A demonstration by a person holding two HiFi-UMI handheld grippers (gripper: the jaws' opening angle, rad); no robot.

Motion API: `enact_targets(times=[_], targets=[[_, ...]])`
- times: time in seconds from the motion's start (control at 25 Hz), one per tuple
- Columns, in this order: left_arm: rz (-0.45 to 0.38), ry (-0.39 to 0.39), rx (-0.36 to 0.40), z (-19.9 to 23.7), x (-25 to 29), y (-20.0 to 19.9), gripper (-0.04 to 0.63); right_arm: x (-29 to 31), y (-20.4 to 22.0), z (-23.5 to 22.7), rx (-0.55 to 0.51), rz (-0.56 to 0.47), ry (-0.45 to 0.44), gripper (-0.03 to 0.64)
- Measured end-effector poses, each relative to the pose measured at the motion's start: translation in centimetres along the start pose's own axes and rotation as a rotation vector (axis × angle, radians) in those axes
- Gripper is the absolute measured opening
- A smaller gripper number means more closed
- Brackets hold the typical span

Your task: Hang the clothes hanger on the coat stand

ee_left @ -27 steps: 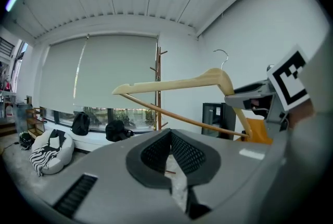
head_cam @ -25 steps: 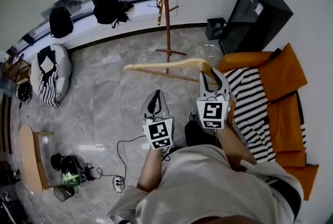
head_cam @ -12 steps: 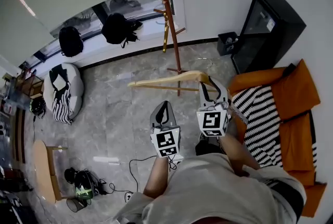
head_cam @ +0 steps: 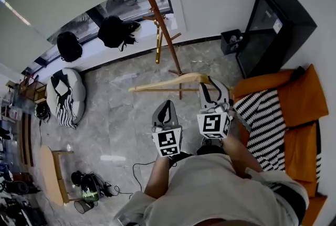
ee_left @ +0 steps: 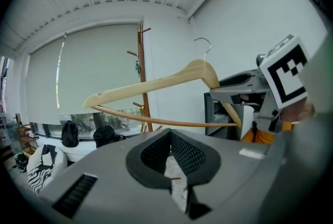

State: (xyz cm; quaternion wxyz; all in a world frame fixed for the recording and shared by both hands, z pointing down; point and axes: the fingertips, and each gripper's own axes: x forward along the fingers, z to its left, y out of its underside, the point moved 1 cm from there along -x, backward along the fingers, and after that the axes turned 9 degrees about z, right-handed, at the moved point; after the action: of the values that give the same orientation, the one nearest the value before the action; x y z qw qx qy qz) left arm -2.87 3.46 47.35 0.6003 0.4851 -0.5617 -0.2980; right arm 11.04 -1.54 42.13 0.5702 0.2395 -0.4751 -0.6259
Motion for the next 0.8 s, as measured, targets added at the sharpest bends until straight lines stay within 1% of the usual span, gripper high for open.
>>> enact_targets(times=[0.12, 0.2, 0.28, 0.44, 0.6, 0.72, 0.76, 0.8], targets=[[0.030, 0.004, -0.005, -0.6, 1.8, 0.4, 0.008, 2.1, 0.9, -1.0, 0.002, 0.008, -0.010, 0.115], [0.043, -0.005, 0.013, -0.2, 2.6, 0.3, 0.008, 3.3, 1.0, -1.0, 0.009, 0.010, -0.023, 0.115], [0.049, -0.011, 0.029, 0.6, 3.4, 0.0, 0.008, 4.5, 0.9, -1.1, 0.010, 0.012, -0.031, 0.115], [0.063, -0.016, 0.032, 2.9, 5.5, -0.4, 0.008, 7.1, 0.5, -1.2, -0.009, 0.022, -0.049, 0.115], [0.067, -0.021, 0.079, 5.3, 7.2, -1.1, 0.008, 10.1, -0.3, -1.7, -0.052, 0.026, -0.034, 0.115], [0.064, -0.014, 0.095, 7.3, 7.9, -1.8, 0.008, 12.0, -1.7, -1.7, -0.095, 0.028, -0.027, 0.115], [0.059, -0.027, 0.120, 8.1, 7.9, -2.2, 0.008, 12.6, -2.3, -1.6, -0.119, 0.025, -0.022, 0.115], [0.055, -0.050, 0.167, 8.8, 8.1, -2.6, 0.008, 13.3, -2.9, -1.4, -0.146, 0.024, -0.016, 0.115]])
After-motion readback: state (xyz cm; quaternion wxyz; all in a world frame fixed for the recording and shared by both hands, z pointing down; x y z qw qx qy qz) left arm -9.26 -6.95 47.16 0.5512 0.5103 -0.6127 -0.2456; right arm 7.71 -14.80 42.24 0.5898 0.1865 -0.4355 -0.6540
